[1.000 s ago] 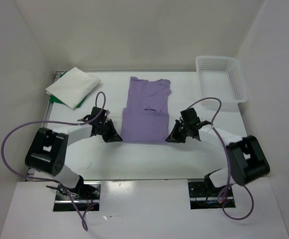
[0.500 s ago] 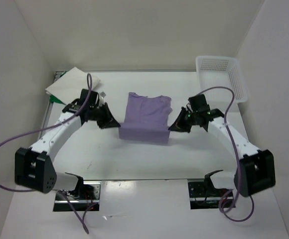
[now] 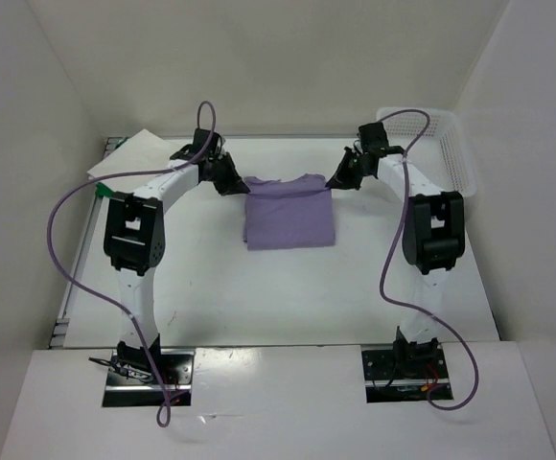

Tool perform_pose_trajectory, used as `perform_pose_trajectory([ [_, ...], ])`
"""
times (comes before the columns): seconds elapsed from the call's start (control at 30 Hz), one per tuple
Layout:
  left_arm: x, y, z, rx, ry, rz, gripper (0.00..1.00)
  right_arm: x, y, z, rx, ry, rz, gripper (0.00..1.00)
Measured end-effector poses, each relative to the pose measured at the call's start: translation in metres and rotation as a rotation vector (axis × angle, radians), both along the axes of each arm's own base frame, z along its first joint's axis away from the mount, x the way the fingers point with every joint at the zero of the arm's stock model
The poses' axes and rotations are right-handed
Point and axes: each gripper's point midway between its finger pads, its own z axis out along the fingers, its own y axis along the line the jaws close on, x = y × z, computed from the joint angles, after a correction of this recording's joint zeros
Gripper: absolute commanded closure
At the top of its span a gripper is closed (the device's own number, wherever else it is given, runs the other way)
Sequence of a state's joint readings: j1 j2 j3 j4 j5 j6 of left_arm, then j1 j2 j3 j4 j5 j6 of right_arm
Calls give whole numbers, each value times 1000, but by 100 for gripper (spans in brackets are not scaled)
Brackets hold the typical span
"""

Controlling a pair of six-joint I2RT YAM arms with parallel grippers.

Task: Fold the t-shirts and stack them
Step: Fold the long partially folded tshirt into a neat square

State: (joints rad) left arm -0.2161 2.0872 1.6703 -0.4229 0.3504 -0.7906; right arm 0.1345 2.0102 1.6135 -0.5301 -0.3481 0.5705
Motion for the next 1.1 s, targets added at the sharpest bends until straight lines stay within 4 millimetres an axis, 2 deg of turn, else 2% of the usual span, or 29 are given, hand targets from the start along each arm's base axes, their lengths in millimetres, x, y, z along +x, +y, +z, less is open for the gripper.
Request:
perform_pose_trajectory([
  [0.07, 18, 1, -7, 3, -12, 18, 100, 16, -1, -9, -7, -1, -1, 100],
  [0.17, 43, 3, -7, 1, -51, 62, 98, 44, -1, -21, -13, -13, -4, 100],
  [0.27, 69, 3, -1, -12, -108, 101, 88, 67, 0, -32, -19, -26, -11, 98],
  [0.3, 79, 2, 1, -23, -129, 119, 88, 75, 0, -35, -19, -33, -13, 89],
  [0.37, 91, 3, 0, -31, -155, 146, 76, 85, 2, -40, -12, -35, -19, 75],
  [0.4, 95, 4, -2, -35, -158, 162, 68, 89, 3, -41, -9, -39, -19, 62],
  [0.47, 101, 9, -1, -42, -163, 197, 49, 95, 4, -38, 0, -51, -19, 55],
  [0.6, 112, 25, 10, -45, -207, 260, 47, 101, 4, -21, 12, -89, -8, 51],
  [0.7, 106, 37, 22, -40, -242, 291, 50, 96, 3, -8, 12, -109, -1, 74],
  [0.73, 101, 39, 26, -40, -249, 294, 50, 90, 3, -4, 12, -109, 2, 89],
  [0.8, 90, 32, 33, -46, -264, 275, 50, 79, 7, 5, 15, -111, 18, 98],
  [0.87, 79, 11, 35, -64, -278, 228, 51, 75, 16, 11, 20, -122, 37, 100],
  [0.93, 67, -18, 27, -86, -271, 162, 51, 72, 32, 12, 22, -131, 71, 100],
  [1.03, 48, -56, -3, -97, -211, 67, 51, 76, 60, 0, 35, -124, 125, 100],
  [1.1, 37, -66, -30, -87, -158, 31, 51, 86, 79, -13, 46, -125, 158, 100],
])
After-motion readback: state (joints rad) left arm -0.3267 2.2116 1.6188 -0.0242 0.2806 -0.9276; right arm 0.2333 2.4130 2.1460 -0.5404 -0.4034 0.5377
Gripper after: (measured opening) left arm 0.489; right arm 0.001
